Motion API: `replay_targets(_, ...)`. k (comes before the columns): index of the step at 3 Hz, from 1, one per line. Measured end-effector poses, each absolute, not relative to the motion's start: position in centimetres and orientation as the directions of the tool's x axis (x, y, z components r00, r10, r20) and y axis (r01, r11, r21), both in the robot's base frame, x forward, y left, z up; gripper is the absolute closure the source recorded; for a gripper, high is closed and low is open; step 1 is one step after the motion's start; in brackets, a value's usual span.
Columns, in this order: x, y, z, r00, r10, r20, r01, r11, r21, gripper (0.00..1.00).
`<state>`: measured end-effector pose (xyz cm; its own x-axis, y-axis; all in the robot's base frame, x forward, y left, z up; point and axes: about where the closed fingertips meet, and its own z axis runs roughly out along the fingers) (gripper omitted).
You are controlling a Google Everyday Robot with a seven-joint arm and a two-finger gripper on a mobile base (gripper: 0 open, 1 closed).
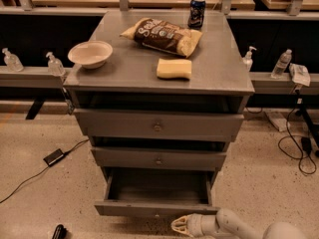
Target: Close bottom drawer
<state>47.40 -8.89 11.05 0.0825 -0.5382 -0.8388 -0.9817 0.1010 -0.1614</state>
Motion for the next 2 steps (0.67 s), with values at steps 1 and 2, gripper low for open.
replay_targets(1,48.0,-8.1,10.8,0.089,-0.533,-0.842,-0.982,0.095,-0.164,1.0)
replay_targets(2,50.3,-7.3,11.1,0.12,-0.525,-0.843,-0.975,0.096,-0.199,1.0)
